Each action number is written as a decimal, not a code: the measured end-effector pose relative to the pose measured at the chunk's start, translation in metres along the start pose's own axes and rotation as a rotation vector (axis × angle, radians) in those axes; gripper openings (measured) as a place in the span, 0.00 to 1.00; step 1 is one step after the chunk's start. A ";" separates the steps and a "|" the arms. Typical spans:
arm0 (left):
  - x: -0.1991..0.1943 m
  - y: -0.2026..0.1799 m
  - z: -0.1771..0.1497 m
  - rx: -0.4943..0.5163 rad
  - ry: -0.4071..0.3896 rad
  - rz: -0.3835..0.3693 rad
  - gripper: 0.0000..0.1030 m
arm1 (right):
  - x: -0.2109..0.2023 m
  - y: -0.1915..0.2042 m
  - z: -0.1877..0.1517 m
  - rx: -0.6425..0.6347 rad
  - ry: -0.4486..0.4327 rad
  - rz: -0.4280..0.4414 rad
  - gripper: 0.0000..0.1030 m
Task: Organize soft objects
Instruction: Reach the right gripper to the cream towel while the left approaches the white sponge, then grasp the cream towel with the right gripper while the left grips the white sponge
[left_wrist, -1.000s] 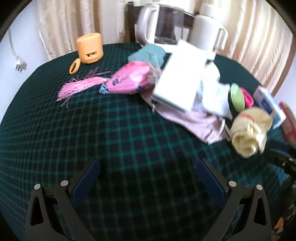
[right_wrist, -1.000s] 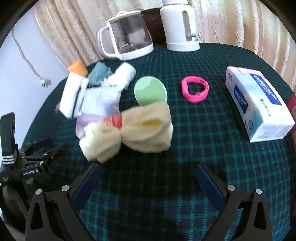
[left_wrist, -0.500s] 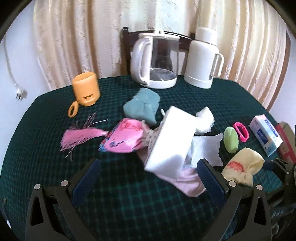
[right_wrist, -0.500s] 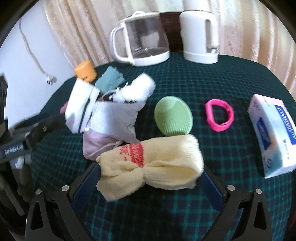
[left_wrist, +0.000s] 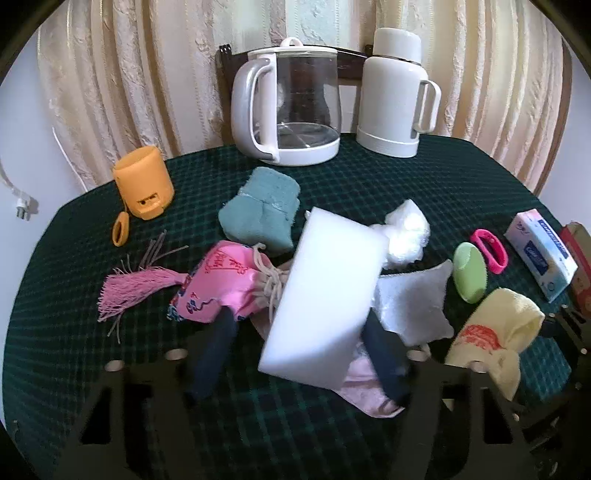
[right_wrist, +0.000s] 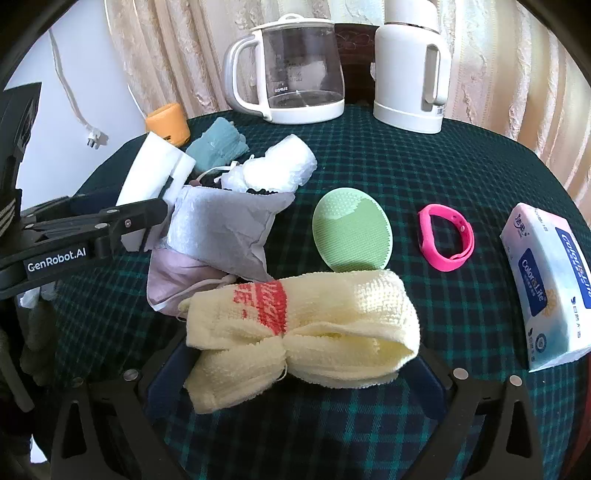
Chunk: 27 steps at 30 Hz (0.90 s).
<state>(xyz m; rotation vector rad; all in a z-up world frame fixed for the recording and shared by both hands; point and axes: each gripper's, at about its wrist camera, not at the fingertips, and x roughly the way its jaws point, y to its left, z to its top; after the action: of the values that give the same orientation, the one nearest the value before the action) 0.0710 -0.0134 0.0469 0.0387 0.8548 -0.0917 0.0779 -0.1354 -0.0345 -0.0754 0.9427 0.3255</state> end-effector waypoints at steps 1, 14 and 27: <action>-0.001 0.000 0.000 -0.002 0.002 -0.013 0.48 | -0.002 -0.001 -0.001 -0.001 -0.005 -0.001 0.96; -0.036 -0.006 -0.001 0.000 -0.078 -0.023 0.46 | -0.020 -0.020 -0.007 0.104 -0.054 0.071 0.60; -0.043 -0.015 -0.009 0.006 -0.078 0.004 0.46 | -0.039 -0.035 -0.016 0.188 -0.088 0.136 0.36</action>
<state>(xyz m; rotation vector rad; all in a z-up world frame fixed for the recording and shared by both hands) 0.0346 -0.0251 0.0738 0.0421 0.7763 -0.0911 0.0551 -0.1808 -0.0153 0.1750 0.8891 0.3614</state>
